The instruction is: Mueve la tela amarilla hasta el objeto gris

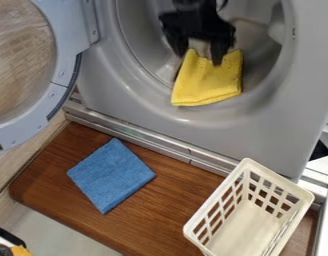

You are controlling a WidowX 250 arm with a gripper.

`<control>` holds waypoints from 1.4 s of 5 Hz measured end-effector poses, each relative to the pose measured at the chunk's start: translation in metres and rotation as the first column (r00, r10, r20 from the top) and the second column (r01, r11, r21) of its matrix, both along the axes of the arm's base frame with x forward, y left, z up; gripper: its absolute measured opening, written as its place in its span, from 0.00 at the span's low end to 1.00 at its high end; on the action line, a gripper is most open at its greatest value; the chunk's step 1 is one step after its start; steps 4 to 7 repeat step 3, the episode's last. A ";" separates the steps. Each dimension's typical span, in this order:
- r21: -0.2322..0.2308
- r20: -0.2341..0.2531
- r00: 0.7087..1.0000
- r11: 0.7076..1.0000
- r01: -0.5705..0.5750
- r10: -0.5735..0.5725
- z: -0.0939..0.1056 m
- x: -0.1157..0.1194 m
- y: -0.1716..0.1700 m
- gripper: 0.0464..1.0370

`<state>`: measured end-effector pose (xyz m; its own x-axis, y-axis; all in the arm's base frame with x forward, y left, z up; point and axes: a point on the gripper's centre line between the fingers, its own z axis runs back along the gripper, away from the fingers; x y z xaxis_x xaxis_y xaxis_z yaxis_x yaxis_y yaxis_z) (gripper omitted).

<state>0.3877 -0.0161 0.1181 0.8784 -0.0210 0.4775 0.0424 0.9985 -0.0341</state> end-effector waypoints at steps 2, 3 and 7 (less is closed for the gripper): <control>-0.035 -0.218 0.976 0.999 -0.021 0.013 -0.023 -0.065 -0.028 0.96; -0.019 -0.274 0.962 1.000 -0.007 0.002 -0.042 -0.083 -0.035 0.96; -0.019 -0.274 0.962 1.000 -0.007 0.002 -0.042 -0.083 -0.035 0.96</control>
